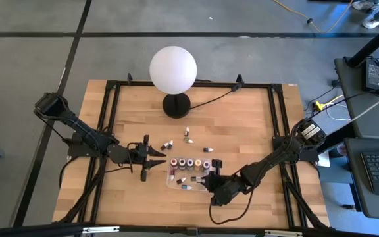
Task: Pick & Place food coloring
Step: Put the small red food coloring bottle into the transparent bin, then put the small brown food coloring bottle into the transparent bin
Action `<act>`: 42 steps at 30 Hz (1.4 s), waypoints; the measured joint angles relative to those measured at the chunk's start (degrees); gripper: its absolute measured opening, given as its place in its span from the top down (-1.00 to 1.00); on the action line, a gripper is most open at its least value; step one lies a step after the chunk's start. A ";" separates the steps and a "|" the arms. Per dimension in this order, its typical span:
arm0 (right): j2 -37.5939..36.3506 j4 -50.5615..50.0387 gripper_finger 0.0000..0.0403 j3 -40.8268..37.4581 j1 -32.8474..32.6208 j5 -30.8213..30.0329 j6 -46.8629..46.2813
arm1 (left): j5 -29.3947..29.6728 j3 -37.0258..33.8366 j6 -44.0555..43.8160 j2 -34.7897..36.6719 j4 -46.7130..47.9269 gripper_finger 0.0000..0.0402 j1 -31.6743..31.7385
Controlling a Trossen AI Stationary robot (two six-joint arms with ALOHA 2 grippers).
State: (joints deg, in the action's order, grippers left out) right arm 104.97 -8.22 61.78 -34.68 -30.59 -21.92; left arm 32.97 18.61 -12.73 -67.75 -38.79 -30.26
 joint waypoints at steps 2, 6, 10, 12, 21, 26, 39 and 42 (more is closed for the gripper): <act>0.00 -0.01 0.52 0.00 0.01 -0.02 0.04 | 0.00 0.00 0.00 0.00 0.00 0.51 0.00; 0.00 -0.03 0.44 -0.02 0.02 -0.04 0.10 | 0.00 0.00 0.00 0.00 0.00 0.52 0.00; 0.00 -0.05 0.40 -0.04 0.02 -0.04 0.09 | 0.00 0.00 0.00 0.00 0.00 0.52 0.00; 0.00 -0.05 0.39 -0.04 0.02 -0.04 0.01 | 0.00 0.00 0.00 0.00 0.00 0.51 0.00; -7.73 -3.64 0.39 3.75 -2.64 0.75 9.07 | -1.54 0.00 0.00 0.00 0.00 0.52 -0.07; -16.39 -12.20 0.38 1.39 -6.01 -5.03 7.35 | -3.23 0.02 2.36 0.00 -0.02 0.51 -0.07; -34.77 2.03 0.38 -24.01 -6.07 -9.76 -3.85 | 4.58 0.09 -8.21 0.52 15.15 0.52 3.86; -35.60 5.42 0.38 -26.50 -5.05 -9.62 -3.33 | 3.28 0.07 -16.04 0.52 22.37 0.52 7.32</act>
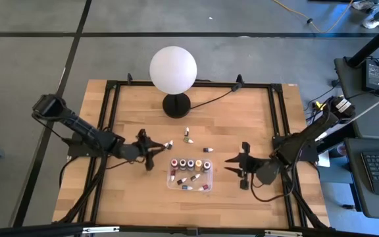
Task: Pick & Place food coloring
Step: Put the small brown food coloring bottle into the transparent bin
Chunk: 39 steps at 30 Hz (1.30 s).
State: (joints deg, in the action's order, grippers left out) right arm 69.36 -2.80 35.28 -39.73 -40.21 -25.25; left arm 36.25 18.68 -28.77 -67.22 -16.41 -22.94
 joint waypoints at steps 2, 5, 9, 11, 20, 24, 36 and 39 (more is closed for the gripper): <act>-0.05 0.23 0.38 -0.32 0.78 0.95 0.00 | -2.93 0.00 -3.04 -0.02 2.96 0.52 2.34; -0.15 0.49 0.38 -0.44 1.71 1.65 0.06 | -6.05 -0.02 -4.59 -0.02 3.41 0.51 5.24; -0.15 0.47 0.38 -0.45 2.81 1.71 0.59 | -5.63 -0.02 -4.57 -0.93 3.44 0.51 7.48; -0.15 0.47 0.38 -0.45 3.21 1.71 1.39 | -5.58 -0.01 -4.62 -2.07 3.19 0.51 8.02; -0.13 0.43 0.38 -0.45 3.54 1.75 1.67 | -6.34 -0.04 -6.04 -10.15 -1.88 0.51 8.44; -0.13 0.39 0.38 -0.45 3.54 1.78 1.70 | -6.61 -0.04 -6.09 -13.58 -4.19 0.51 8.44; -0.13 0.10 0.38 -0.45 3.54 1.80 1.92 | -6.18 0.01 -8.22 -20.44 -7.03 0.50 8.44; -0.13 0.10 0.38 -0.43 3.54 1.80 1.92 | -6.16 0.02 -8.18 -21.03 -6.99 0.51 8.42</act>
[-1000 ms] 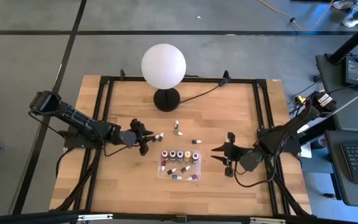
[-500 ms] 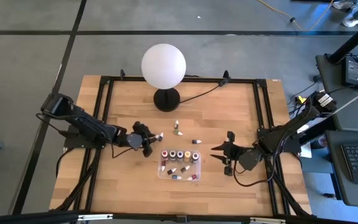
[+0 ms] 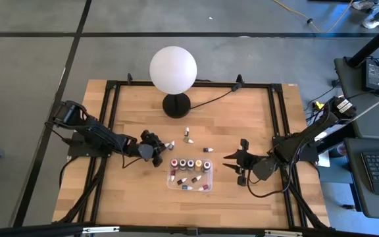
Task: Pick & Place food coloring
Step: Put the small brown food coloring bottle into the transparent bin
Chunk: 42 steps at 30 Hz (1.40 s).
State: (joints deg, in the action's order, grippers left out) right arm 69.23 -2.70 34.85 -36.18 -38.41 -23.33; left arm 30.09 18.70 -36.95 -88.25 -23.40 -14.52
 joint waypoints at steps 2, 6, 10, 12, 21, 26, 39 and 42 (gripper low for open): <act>0.00 0.00 0.38 0.00 0.00 0.00 -0.05 | 0.01 0.00 0.04 0.00 0.07 0.51 0.02; 0.00 -0.11 0.38 0.00 0.00 0.02 -0.11 | -0.02 0.00 0.01 0.00 0.16 0.50 0.02; 0.00 -0.13 0.38 0.00 0.02 0.09 -0.13 | -0.07 -0.04 -0.57 -0.02 0.48 0.49 0.02; 0.00 -0.15 0.38 0.00 0.02 0.10 -0.13 | -0.25 -0.04 0.49 -0.02 0.46 0.51 0.02; 0.00 -0.59 0.38 0.02 0.02 0.09 -0.07 | -2.10 -0.02 1.25 0.02 0.20 0.60 0.04; 0.00 -2.20 0.38 0.02 0.00 0.09 -0.44 | -2.40 -0.02 1.29 0.33 0.44 0.59 0.02; 0.02 -2.32 0.38 0.02 0.02 -0.02 -0.44 | -3.17 -0.13 12.64 16.08 1.35 0.62 -0.04; 0.00 -2.32 0.38 0.02 0.01 -0.01 -0.44 | -2.03 -0.13 16.82 21.87 2.86 0.64 -0.07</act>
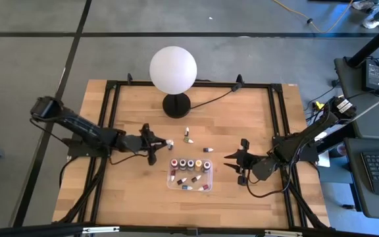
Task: Pick & Place food coloring
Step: Put the small brown food coloring bottle into the transparent bin
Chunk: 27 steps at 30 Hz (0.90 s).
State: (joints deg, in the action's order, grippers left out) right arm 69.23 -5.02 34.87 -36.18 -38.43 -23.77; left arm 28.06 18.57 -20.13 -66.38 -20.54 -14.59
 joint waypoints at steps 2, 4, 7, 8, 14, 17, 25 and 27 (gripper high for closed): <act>0.00 0.02 0.38 0.00 0.01 0.01 0.00 | 0.97 0.00 1.55 3.62 0.08 0.64 0.02; 0.00 0.02 0.38 0.00 -0.01 0.01 0.00 | 0.47 0.00 3.28 6.60 -1.64 0.62 -0.05; 0.00 0.00 0.38 0.00 0.01 -0.01 0.02 | -3.02 0.03 5.66 9.25 -5.95 0.60 -1.06; 0.01 0.01 0.38 0.00 0.00 -0.01 0.05 | -4.55 0.04 6.12 9.49 -7.63 0.61 -1.62; 0.00 0.02 0.38 0.00 -0.01 -0.03 0.13 | -8.09 0.07 6.04 5.41 -15.46 0.65 -7.40; 0.00 0.00 0.38 0.00 -0.01 -0.21 0.19 | -6.92 2.34 5.99 0.60 -18.75 0.64 -10.90; 0.00 0.07 0.38 0.02 0.04 -2.43 0.02 | -5.34 22.25 10.11 -13.06 1.45 0.64 -15.83; 0.00 0.07 0.38 0.02 0.01 -2.43 0.02 | -5.04 27.64 9.91 -16.68 8.00 0.63 -15.97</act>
State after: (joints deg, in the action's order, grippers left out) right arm 69.23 -4.95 34.89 -36.16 -40.86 -23.75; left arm 23.01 46.21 -10.22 -83.06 -12.54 -30.56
